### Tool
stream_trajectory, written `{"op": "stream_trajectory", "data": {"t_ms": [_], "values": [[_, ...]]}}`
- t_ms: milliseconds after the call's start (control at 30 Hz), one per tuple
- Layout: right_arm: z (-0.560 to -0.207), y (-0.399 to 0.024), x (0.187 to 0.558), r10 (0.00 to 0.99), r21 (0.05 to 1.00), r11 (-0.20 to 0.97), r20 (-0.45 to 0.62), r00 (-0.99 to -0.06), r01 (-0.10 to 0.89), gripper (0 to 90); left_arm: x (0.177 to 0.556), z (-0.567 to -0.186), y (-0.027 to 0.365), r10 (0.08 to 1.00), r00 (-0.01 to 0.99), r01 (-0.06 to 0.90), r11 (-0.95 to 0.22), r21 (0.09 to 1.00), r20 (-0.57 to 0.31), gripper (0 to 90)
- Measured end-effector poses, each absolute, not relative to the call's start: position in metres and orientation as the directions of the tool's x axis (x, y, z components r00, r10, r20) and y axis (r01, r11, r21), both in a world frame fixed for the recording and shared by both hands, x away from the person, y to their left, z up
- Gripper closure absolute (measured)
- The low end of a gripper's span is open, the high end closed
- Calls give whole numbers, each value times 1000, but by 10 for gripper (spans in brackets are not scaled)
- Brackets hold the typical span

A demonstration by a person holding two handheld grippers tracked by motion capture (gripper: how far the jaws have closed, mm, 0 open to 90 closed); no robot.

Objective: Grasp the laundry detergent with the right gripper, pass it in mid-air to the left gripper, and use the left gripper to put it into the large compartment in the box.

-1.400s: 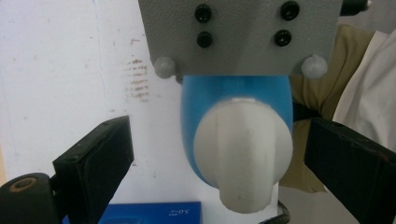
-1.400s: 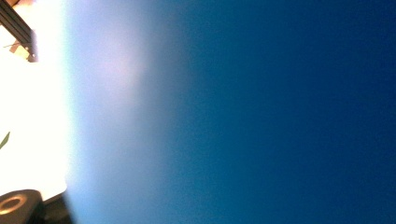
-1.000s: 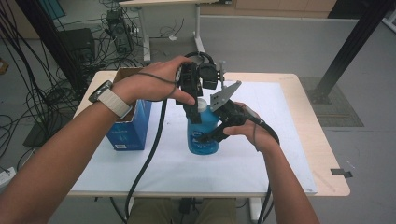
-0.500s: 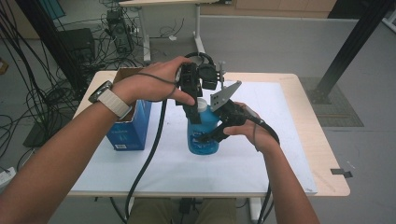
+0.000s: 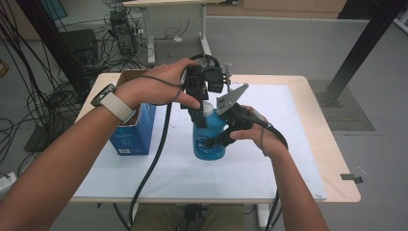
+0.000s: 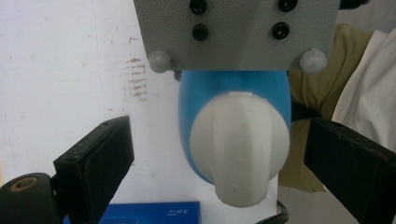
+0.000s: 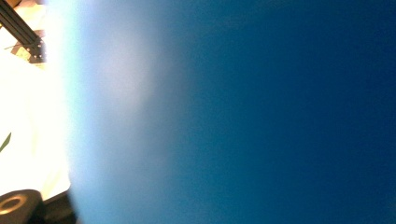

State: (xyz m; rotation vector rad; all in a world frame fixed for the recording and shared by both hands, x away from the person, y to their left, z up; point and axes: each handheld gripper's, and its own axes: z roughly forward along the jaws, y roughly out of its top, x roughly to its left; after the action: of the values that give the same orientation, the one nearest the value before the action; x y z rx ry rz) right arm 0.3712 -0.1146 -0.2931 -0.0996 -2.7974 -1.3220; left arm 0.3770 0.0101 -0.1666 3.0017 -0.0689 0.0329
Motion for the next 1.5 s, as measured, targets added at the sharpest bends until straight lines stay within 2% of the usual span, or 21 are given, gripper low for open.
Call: {"op": "stream_trajectory", "data": {"t_ms": [1500], "values": [[-291, -115, 371, 43, 773, 630, 65, -997, 78, 432, 376, -169, 9, -48, 998, -52, -988, 144, 27, 88]]}}
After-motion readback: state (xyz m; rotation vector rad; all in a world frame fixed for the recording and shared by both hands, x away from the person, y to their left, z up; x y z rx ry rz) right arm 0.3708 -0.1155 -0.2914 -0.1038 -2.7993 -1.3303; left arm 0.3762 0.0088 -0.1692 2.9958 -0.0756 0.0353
